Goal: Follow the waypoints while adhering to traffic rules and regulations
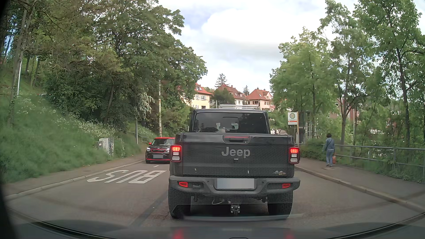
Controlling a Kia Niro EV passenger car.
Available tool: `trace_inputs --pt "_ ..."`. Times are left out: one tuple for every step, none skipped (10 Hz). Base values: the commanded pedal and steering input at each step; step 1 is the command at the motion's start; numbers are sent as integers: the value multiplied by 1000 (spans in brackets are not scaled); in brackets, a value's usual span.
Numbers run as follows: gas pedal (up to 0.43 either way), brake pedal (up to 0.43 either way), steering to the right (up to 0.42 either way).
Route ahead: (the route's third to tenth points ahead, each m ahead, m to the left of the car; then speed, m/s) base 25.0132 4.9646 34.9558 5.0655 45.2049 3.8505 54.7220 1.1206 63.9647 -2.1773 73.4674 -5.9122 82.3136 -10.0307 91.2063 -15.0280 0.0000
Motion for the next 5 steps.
trace_inputs --pt "0 0 0" --pt "0 0 0" --pt "0 0 0" --pt "0 0 0" --pt "0 0 0"
